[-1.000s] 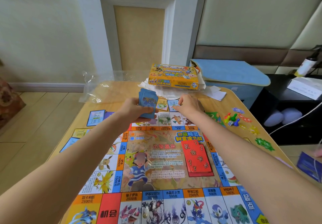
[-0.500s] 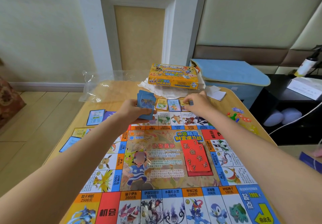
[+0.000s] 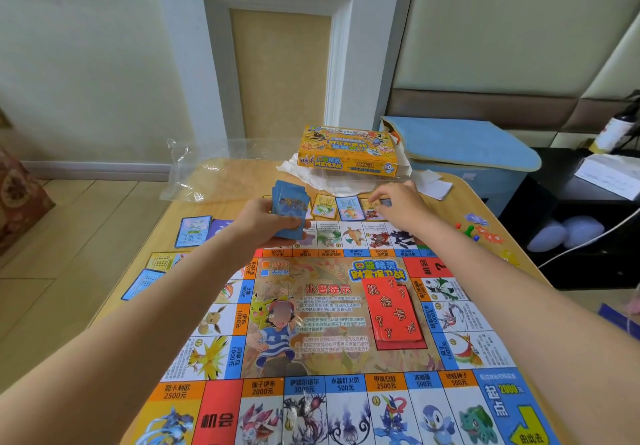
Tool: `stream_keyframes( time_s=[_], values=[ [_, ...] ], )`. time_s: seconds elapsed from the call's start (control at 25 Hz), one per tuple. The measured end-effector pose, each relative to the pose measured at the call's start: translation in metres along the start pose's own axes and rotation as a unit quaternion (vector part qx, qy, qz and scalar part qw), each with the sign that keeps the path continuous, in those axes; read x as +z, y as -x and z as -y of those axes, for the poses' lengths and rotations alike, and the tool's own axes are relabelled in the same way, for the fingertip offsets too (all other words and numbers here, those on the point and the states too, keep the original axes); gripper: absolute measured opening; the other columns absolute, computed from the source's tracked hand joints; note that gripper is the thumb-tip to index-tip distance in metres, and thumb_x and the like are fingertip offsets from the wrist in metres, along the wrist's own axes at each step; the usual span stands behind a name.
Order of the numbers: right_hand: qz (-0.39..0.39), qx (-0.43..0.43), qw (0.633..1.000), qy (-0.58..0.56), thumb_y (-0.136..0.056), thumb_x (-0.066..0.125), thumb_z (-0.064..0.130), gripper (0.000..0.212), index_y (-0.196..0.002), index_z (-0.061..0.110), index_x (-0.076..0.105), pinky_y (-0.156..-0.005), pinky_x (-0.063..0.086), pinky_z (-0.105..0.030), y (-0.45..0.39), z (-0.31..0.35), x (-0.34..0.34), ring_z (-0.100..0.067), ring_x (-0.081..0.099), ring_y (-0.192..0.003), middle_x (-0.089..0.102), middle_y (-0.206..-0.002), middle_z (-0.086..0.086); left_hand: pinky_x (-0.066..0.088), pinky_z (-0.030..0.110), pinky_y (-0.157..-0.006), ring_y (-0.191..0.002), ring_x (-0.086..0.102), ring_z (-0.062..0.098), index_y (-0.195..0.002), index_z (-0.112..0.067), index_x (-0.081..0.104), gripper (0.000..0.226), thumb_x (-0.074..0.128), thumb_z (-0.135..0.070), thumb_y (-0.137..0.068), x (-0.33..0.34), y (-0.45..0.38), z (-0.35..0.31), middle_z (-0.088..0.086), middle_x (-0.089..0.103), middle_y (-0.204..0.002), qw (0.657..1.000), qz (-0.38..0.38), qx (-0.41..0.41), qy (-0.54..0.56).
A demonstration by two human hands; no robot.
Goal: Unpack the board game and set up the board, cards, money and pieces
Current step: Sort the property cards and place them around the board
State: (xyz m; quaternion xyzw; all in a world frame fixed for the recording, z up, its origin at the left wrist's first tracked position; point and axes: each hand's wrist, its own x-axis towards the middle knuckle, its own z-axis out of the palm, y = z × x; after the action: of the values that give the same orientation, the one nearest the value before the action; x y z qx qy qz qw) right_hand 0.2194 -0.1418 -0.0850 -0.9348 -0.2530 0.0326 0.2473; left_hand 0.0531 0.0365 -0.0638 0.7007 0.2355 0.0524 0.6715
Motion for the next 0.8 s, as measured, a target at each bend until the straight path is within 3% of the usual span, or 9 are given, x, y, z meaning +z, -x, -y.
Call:
stream_keyframes(
  time_s=[0.12,0.24,0.36,0.48,0.56,0.68,0.72,0.8],
  values=[
    [0.016,-0.055,0.998,-0.009,-0.092,0.055,0.012,0.025,-0.114,0.019,0.063,-0.102,0.031,-0.039,0.000,0.017,0.000,-0.026,0.029,-0.127,0.053,-0.130,-0.004,0.057,0.023,-0.059,-0.054,0.067,0.009,-0.087,-0.011,0.057,0.012,0.061,0.000,-0.086,0.000,0.001,0.000,0.003,0.068,-0.075,1.000,-0.003,-0.006,0.006],
    [0.042,-0.051,0.997,-0.031,-0.090,0.059,0.025,0.022,-0.111,0.021,0.063,-0.100,0.035,-0.040,-0.004,0.035,0.016,-0.029,0.028,-0.128,0.047,-0.131,-0.010,0.056,0.023,-0.058,-0.056,0.068,0.010,-0.088,-0.009,0.057,0.010,0.061,0.000,-0.086,-0.001,0.003,0.000,0.001,0.069,-0.070,1.000,-0.011,-0.006,0.007],
    [0.041,-0.036,0.998,-0.019,-0.088,0.061,0.031,0.023,-0.109,0.022,0.063,-0.093,0.035,-0.035,-0.008,0.047,0.032,-0.027,0.029,-0.127,0.043,-0.129,-0.014,0.056,0.022,-0.056,-0.053,0.067,0.009,-0.092,-0.007,0.057,0.011,0.061,0.000,-0.086,-0.004,0.003,0.000,0.005,0.066,-0.078,1.000,-0.024,-0.008,0.004],
    [0.072,-0.052,0.995,0.036,-0.090,0.058,0.032,0.019,-0.108,0.029,0.062,-0.079,0.032,-0.030,-0.010,0.051,0.040,-0.027,0.033,-0.122,0.046,-0.123,-0.010,0.056,0.023,-0.058,-0.067,0.066,0.016,-0.098,-0.006,0.056,0.015,0.062,-0.001,-0.085,-0.007,0.002,0.002,0.008,0.066,-0.084,1.000,-0.026,-0.016,0.004],
    [0.076,-0.055,0.995,0.033,-0.091,0.056,0.028,0.021,-0.111,0.029,0.062,-0.080,0.032,-0.030,-0.008,0.053,0.038,-0.026,0.036,-0.120,0.047,-0.122,-0.008,0.057,0.024,-0.060,-0.070,0.066,0.016,-0.097,-0.007,0.057,0.015,0.064,-0.002,-0.084,-0.009,0.001,0.003,0.009,0.066,-0.089,0.999,-0.025,-0.024,0.017],
    [0.019,-0.056,0.986,-0.156,-0.094,0.054,0.025,0.022,-0.112,0.017,0.062,-0.084,0.036,-0.029,0.008,0.067,0.023,-0.017,0.047,-0.102,0.054,-0.113,-0.001,0.058,0.025,-0.056,-0.072,0.066,0.017,-0.099,-0.006,0.058,0.018,0.066,-0.005,-0.082,-0.009,0.005,0.007,0.008,0.066,-0.089,0.998,-0.005,-0.043,0.036],
    [0.029,-0.057,0.972,-0.227,-0.092,0.057,0.028,0.022,-0.106,0.012,0.065,-0.078,0.038,-0.025,0.017,0.075,0.016,-0.012,0.050,-0.091,0.059,-0.101,0.002,0.058,0.026,-0.055,-0.072,0.067,0.017,-0.099,-0.006,0.059,0.019,0.068,-0.006,-0.082,-0.008,0.008,0.008,0.008,0.068,-0.087,0.998,0.007,-0.045,0.035],
    [0.099,-0.058,0.958,-0.264,-0.085,0.067,0.030,0.025,-0.087,0.005,0.066,-0.059,0.041,-0.017,0.036,0.087,0.004,-0.003,0.053,-0.064,0.061,-0.075,0.004,0.057,0.024,-0.051,-0.065,0.069,0.014,-0.095,-0.006,0.062,0.015,0.068,-0.008,-0.081,-0.006,0.015,0.008,0.004,0.071,-0.078,0.998,0.040,-0.035,0.046]
  ],
)
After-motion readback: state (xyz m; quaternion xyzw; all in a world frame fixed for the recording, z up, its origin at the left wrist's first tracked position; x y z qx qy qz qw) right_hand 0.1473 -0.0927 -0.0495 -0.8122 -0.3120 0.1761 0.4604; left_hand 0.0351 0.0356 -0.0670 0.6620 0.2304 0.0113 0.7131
